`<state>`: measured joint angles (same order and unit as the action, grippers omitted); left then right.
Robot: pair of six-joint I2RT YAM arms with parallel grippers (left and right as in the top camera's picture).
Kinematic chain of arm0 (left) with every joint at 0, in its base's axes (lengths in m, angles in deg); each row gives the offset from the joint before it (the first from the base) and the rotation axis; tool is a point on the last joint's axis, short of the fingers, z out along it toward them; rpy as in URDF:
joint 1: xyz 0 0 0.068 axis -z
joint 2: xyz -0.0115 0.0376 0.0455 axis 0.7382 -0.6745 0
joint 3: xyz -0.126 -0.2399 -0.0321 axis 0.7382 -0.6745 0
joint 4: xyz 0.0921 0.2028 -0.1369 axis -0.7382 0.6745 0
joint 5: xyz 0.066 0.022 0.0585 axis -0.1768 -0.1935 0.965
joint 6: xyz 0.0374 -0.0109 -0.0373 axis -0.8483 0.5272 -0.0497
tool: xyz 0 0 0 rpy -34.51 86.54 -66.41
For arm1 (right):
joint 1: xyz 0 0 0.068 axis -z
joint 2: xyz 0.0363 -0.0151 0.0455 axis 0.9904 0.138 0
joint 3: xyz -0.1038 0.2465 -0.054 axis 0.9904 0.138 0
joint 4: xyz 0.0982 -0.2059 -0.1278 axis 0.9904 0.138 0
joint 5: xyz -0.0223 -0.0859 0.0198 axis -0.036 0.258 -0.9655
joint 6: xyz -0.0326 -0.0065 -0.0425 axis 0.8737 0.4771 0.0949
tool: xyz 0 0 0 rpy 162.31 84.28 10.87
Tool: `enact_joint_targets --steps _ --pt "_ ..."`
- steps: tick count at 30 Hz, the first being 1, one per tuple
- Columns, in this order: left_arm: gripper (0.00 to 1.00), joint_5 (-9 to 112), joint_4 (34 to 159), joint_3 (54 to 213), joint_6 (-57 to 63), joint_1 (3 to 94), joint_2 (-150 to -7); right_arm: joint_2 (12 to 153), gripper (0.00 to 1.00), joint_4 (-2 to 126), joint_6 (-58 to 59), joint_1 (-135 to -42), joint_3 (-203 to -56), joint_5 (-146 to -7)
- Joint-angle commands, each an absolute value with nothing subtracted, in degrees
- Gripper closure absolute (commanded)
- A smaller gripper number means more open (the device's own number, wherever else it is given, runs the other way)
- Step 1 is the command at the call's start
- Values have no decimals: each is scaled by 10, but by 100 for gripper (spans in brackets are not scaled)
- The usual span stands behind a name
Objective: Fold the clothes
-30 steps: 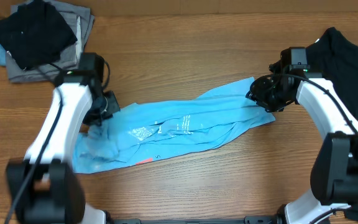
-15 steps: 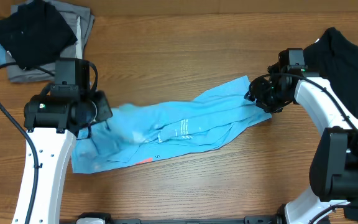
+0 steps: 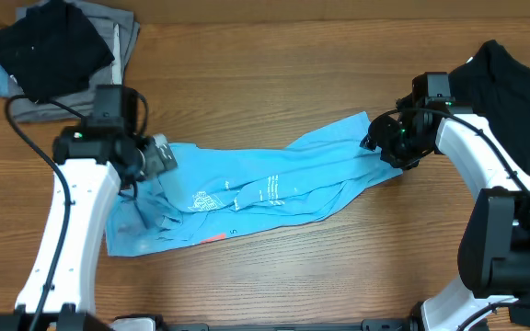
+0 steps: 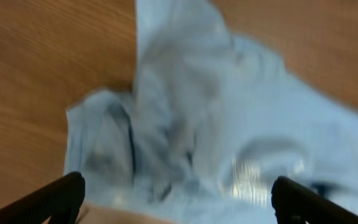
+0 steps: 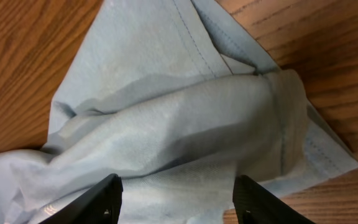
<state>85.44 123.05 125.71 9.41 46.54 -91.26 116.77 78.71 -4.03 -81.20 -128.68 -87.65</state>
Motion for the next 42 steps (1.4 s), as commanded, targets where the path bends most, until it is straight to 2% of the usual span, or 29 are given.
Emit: enact_joint_targets --steps 1,5,16,23,36,42 --pt "7 811 1154 1257 105 388 -964 1173 37 791 -36 -814 -1287 -871" --pt "10 713 1066 1257 88 340 -1035 1173 37 787 -36 -814 -1287 -871" --pt "10 780 944 1258 69 336 -1153 1173 36 796 -36 -814 -1287 -871" --pt "16 834 909 1258 49 336 -1158 1173 36 804 -36 -814 -1287 -871" --pt "17 866 889 1258 38 336 -1204 1173 36 814 -36 -814 -1287 -871" --pt "27 866 881 1258 32 336 -1213 1173 36 814 -36 -814 -1287 -871"
